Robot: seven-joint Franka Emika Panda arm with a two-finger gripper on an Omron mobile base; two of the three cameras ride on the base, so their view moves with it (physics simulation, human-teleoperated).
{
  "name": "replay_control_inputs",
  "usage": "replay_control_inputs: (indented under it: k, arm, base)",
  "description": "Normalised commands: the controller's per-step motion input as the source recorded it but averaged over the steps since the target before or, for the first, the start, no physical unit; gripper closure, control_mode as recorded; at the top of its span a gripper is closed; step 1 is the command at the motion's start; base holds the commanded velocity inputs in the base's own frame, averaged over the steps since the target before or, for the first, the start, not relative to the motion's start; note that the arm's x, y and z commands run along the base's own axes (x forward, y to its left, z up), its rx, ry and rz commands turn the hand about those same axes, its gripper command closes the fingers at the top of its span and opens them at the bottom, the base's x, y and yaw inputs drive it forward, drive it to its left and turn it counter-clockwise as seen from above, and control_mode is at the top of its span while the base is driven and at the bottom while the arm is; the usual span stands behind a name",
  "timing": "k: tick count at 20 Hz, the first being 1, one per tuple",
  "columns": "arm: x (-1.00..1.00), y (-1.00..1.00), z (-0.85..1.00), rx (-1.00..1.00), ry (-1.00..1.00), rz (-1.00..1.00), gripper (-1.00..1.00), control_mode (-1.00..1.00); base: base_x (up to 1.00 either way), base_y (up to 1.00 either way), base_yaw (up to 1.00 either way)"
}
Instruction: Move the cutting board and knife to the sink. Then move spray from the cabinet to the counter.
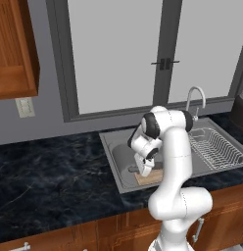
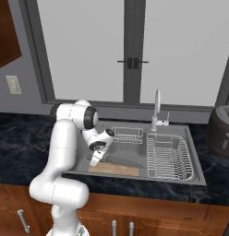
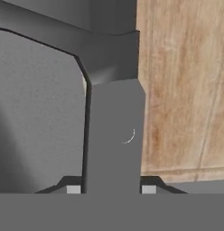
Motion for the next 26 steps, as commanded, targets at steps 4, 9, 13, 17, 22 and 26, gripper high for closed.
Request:
replay_control_inputs:
  k: [4,9,13,17,22,26]
  arm:
    - [0.00,0.00,0.00,0.00,0.02,0.00,-1.00,-1.00]
    - [-0.07,0.00,0.06,-0.01,0.00,0.00,-1.00,-1.00]
    - [-0.13,0.00,0.20,-0.06,0.00,0.00,-1.00,-1.00]
    - [-0.17,0.00,0.33,-0.15,0.00,0.00,-1.00,-1.00]
    - [-0.21,0.00,0.39,-0.16,0.00,0.00,-1.00,-1.00]
    - [-0.27,-0.02,0.38,-0.13,0.00,0.00,-1.00,-1.00]
  base:
    - [0.00,0.00,0.00]
    - [0.00,0.00,0.00]
    - [0.00,0.00,0.00]
    - [0.00,0.00,0.00]
    - [0.00,0.00,0.00]
    - [0.00,0.00,0.00]
